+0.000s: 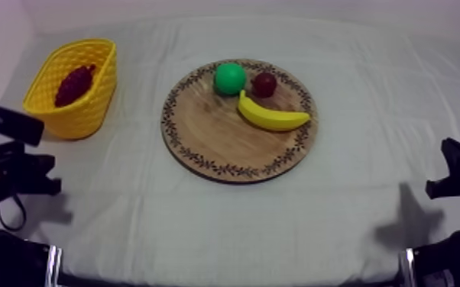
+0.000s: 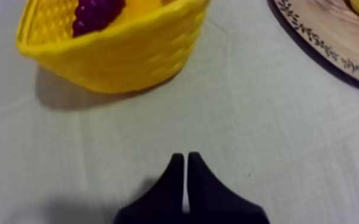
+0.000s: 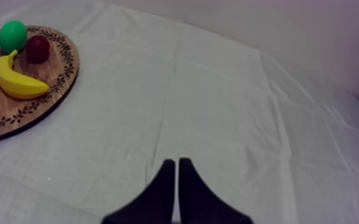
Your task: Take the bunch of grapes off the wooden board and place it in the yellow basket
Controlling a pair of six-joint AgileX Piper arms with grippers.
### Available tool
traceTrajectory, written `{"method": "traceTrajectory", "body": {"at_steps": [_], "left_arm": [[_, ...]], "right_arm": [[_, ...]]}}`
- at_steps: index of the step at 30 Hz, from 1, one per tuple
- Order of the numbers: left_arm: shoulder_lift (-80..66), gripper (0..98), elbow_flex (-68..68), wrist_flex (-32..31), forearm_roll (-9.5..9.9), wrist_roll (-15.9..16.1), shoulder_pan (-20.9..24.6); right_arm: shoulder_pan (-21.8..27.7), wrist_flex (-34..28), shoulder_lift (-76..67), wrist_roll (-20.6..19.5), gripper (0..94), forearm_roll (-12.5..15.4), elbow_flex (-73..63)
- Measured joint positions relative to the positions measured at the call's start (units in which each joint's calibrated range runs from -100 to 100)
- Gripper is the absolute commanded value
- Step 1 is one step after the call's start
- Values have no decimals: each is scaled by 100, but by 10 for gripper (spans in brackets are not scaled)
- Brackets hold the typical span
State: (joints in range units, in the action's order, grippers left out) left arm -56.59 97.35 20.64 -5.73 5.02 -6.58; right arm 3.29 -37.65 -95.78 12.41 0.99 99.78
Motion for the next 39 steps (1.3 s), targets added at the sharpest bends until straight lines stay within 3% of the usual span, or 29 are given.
{"method": "traceTrajectory", "body": {"at_steps": [7,11,22,30,34,39], "left_arm": [[-1470,0,231,325,30,171,26],[-2270,0,238,495,87,112,52],[-3904,0,216,1050,366,-347,257],[-4325,0,196,1265,516,-502,382],[-4341,0,232,1258,723,-823,389],[-4341,0,240,1242,766,-1150,389]], "right_arm": [[0,0,0,0,3,0,0],[0,7,0,0,3,0,0],[0,7,0,0,3,0,0],[0,7,0,0,3,0,0],[0,7,0,0,3,0,0],[0,7,0,0,3,0,0]]}}
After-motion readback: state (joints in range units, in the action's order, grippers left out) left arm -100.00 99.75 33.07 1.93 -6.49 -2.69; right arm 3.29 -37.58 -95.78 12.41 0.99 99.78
